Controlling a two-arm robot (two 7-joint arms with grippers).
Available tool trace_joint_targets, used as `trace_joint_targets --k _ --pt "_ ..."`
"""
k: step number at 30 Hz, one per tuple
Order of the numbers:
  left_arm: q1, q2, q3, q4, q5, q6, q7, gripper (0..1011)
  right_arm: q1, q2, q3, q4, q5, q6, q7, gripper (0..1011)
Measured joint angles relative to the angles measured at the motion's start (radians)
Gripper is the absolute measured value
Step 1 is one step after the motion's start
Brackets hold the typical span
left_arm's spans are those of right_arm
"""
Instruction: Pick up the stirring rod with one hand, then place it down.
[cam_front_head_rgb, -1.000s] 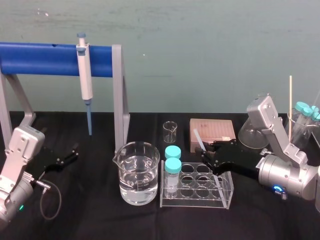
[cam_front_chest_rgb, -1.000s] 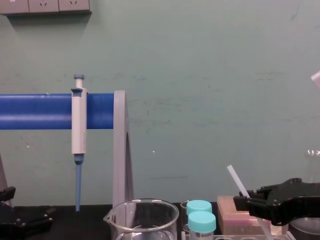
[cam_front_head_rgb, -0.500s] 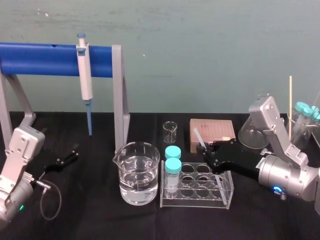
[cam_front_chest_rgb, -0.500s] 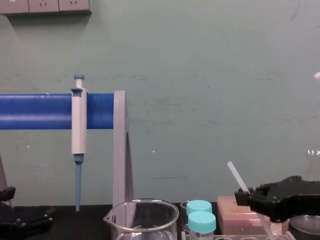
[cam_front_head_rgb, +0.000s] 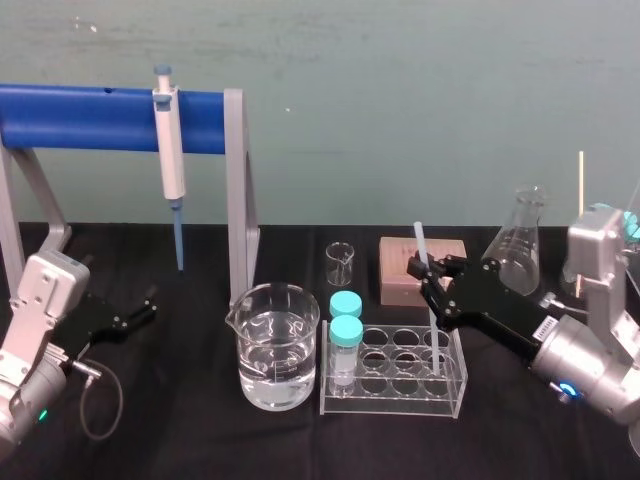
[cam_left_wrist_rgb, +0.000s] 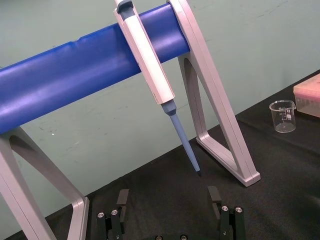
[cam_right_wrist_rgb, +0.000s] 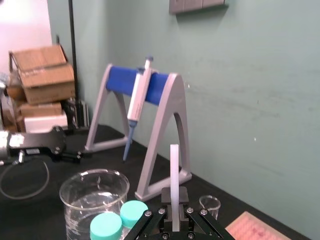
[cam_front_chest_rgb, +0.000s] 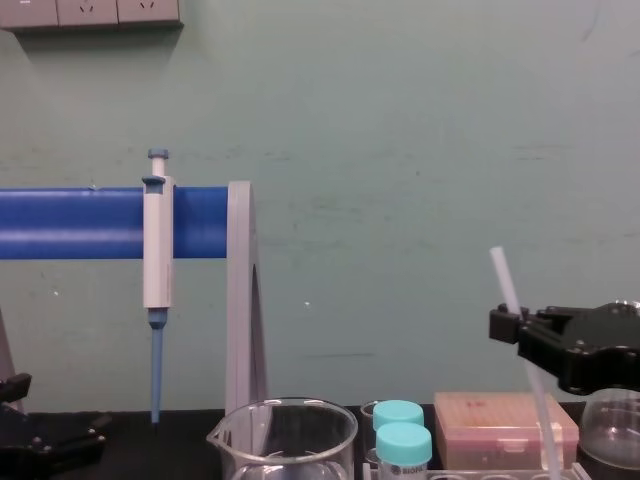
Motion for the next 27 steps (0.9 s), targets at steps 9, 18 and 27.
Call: trace_joint_targets --k 9,18,27 --pt "0.0 0.0 0.0 0.0 0.0 0.0 0.0 1000 -0.047 -0.006 0.042 -0.007 0.047 -0.075 0.049 71" --pt "0.0 0.0 0.0 0.0 0.0 0.0 0.0 1000 -0.009 -0.015 0.092 -0.042 0.094 -0.101 0.068 71" --pt "0.0 0.0 0.0 0.0 0.0 0.0 0.0 1000 0.064 -0.027 0.129 -0.072 0.128 -0.117 0.072 70"
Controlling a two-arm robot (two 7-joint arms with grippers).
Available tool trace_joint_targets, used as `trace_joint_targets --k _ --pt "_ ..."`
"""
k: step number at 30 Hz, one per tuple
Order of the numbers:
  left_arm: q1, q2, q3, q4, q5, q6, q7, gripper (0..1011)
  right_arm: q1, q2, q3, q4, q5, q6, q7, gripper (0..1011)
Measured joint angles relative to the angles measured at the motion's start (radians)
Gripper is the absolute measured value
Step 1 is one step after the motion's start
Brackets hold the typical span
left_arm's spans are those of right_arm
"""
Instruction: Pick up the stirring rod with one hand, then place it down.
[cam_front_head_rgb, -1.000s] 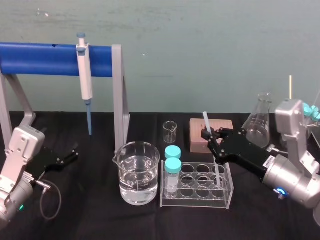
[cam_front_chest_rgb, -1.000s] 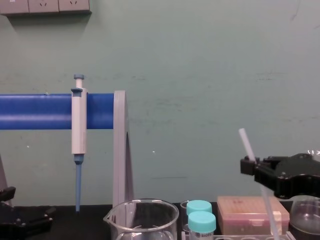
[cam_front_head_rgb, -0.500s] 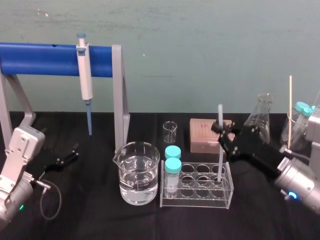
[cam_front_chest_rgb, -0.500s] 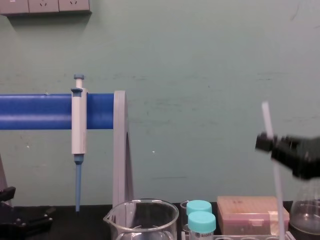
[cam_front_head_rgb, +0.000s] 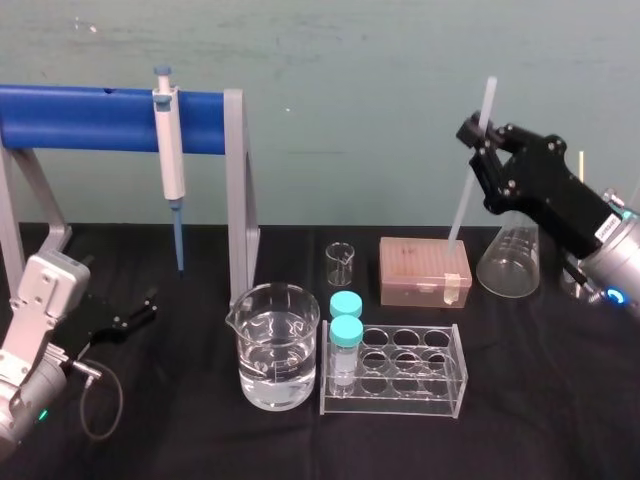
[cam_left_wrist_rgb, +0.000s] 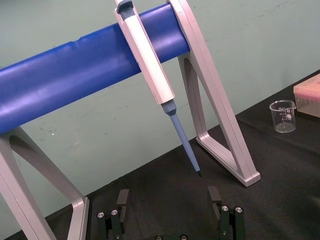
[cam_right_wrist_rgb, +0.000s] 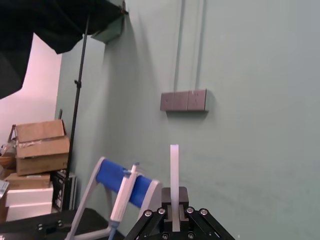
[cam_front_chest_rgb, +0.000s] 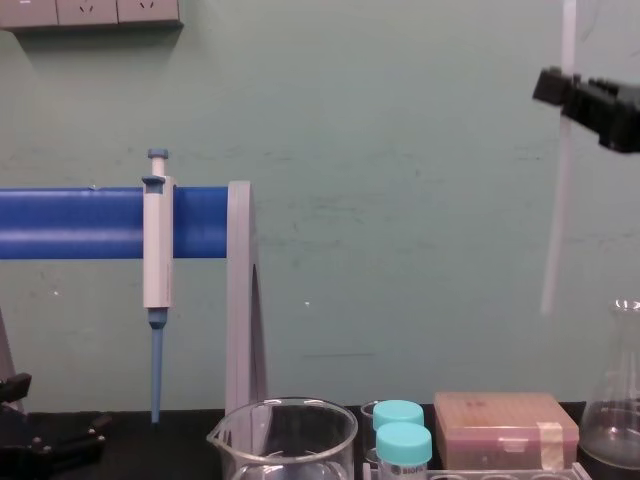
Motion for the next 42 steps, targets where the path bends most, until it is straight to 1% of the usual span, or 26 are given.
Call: trace_joint_targets --k 5,16,42 --pt "0.0 0.0 0.0 0.0 0.0 0.0 0.0 1000 0.015 0.002 0.001 -0.002 -0.01 -0.008 0.002 70" --pt "0.0 0.0 0.0 0.0 0.0 0.0 0.0 1000 0.022 0.004 0.0 -0.003 -0.026 -0.014 0.0 70" --pt "0.0 0.0 0.0 0.0 0.0 0.0 0.0 1000 0.032 0.002 -0.003 0.013 -0.033 -0.015 0.0 70"
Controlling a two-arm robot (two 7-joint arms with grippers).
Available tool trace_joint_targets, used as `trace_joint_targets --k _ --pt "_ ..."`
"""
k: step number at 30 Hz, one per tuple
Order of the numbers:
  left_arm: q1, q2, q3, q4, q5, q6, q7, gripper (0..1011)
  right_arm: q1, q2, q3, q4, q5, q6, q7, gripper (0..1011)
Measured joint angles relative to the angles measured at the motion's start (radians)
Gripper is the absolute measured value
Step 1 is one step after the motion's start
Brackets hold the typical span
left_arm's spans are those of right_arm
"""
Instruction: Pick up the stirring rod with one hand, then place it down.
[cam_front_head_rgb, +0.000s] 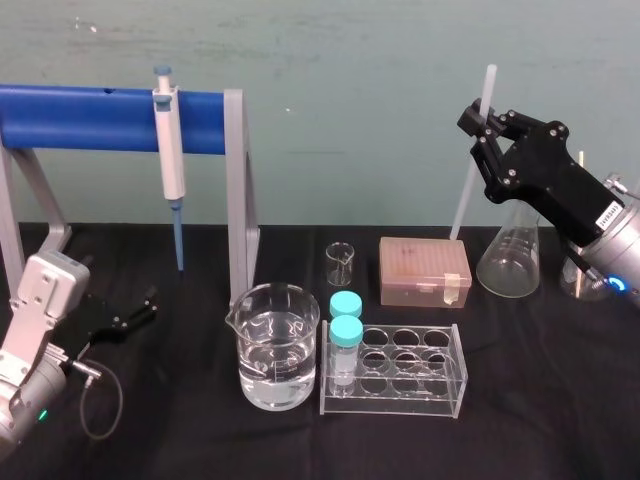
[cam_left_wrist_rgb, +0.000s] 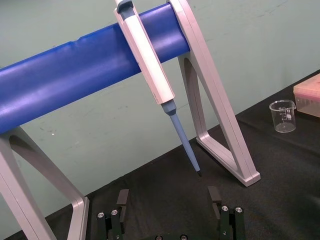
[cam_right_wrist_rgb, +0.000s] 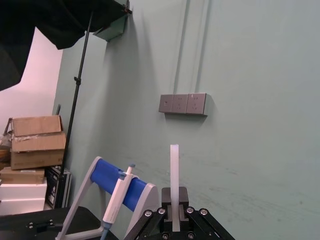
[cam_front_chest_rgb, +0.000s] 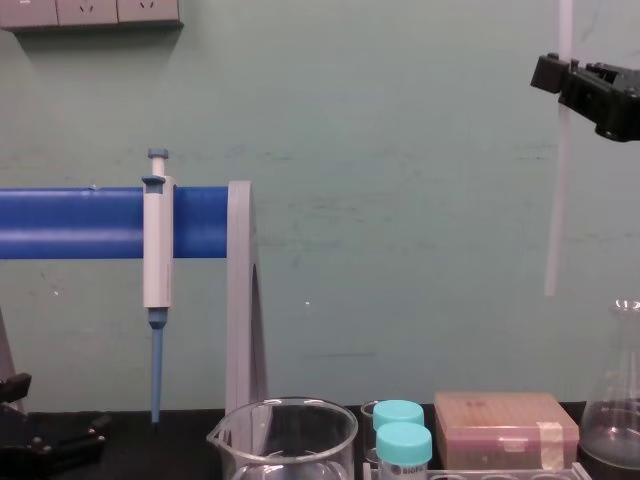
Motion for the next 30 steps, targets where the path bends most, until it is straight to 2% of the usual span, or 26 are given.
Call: trace_joint_targets --k 30 --pt "0.0 0.0 0.0 0.0 0.0 0.0 0.0 1000 -0.006 -0.002 -0.001 -0.002 0.005 -0.001 0.002 70"
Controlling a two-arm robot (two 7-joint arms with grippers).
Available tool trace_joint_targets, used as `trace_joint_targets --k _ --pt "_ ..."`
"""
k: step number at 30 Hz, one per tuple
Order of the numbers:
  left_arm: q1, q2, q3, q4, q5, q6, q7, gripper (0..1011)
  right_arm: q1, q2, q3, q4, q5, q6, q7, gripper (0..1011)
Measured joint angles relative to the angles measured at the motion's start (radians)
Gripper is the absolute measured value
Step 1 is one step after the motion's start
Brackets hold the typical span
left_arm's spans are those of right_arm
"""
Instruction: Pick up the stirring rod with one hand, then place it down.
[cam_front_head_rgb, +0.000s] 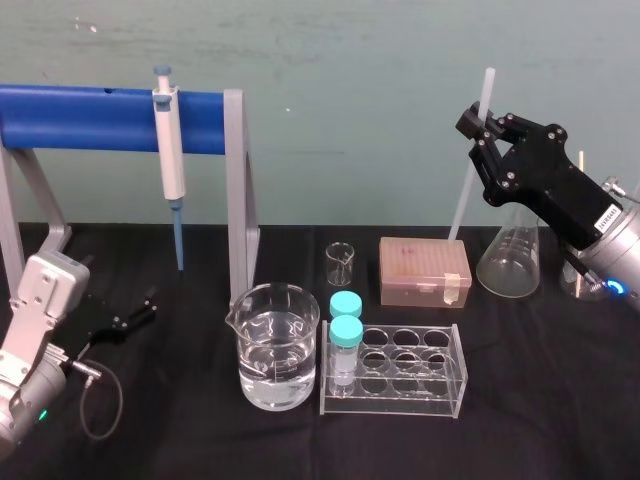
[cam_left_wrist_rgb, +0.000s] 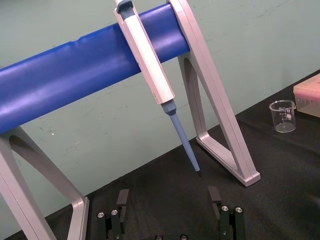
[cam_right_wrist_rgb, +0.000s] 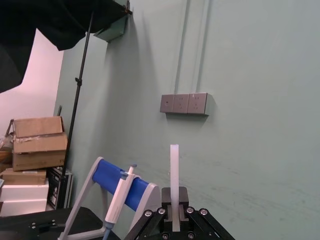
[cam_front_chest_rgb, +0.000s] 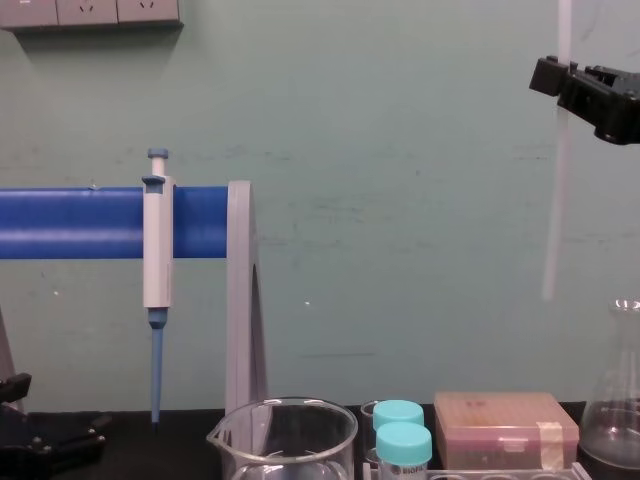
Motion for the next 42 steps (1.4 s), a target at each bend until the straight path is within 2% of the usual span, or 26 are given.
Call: trace_joint_targets --k 22,33,42 --pt "0.0 0.0 0.0 0.0 0.0 0.0 0.0 1000 -0.012 0.009 -0.005 -0.015 0.007 0.008 0.007 70" --pt "0.0 0.0 0.0 0.0 0.0 0.0 0.0 1000 -0.037 0.055 -0.029 -0.001 0.083 0.056 0.092 70" --pt "0.0 0.0 0.0 0.0 0.0 0.0 0.0 1000 -0.08 0.087 -0.06 0.013 0.09 0.088 0.096 70"
